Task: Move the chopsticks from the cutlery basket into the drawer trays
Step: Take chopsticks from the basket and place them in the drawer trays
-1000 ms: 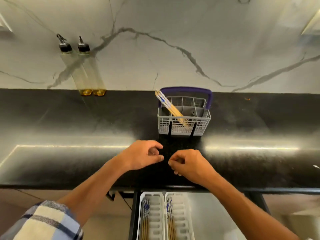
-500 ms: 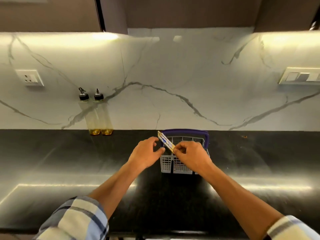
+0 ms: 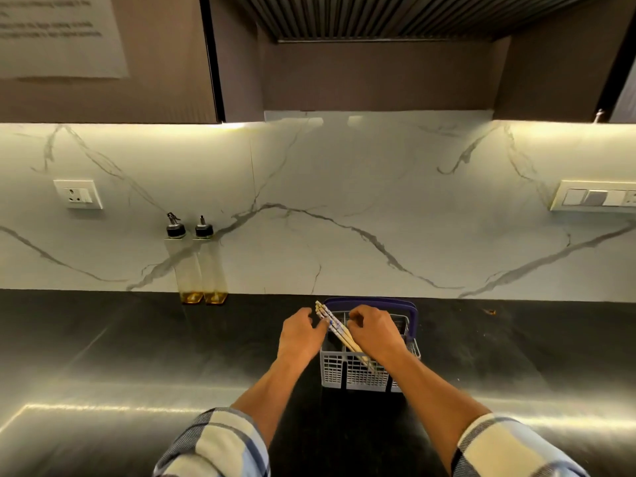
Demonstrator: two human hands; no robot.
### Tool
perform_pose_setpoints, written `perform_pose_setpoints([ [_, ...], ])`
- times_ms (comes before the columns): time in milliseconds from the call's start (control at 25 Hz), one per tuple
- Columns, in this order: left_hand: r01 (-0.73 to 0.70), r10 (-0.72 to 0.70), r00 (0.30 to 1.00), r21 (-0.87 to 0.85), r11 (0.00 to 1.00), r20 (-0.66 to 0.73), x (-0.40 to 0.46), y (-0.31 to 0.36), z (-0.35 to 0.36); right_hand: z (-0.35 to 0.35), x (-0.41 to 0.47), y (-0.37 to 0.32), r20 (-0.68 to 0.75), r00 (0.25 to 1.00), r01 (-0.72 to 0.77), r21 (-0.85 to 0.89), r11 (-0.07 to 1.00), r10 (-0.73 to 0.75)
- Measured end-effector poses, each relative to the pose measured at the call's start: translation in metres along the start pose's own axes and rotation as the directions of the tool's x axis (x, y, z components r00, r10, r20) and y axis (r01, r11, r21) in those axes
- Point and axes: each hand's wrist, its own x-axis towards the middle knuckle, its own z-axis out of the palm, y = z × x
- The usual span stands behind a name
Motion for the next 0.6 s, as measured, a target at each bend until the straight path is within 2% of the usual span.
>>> perform_pose_setpoints([
  [280,0.142,-0.139,0.99,-0.216,0.966,0.026,0.007,-0.002,0.026,0.025,0.019,0.002,0.09,0.995,-0.037,-0.066,0.997,0.043],
  [480,0.27,-0.268,0.961,-0.426,0.864,0.067,0.015,-0.005,0.046,0.039,0.033,0.014,0.161,0.986,-0.013,-0.127,0.992,0.034],
  [600,0.304,-0.32,0.946,-0.503,0.809,0.057,0.016,-0.006,0.054,0.038,0.034,0.02,0.134,0.991,0.006,-0.084,0.996,0.005],
])
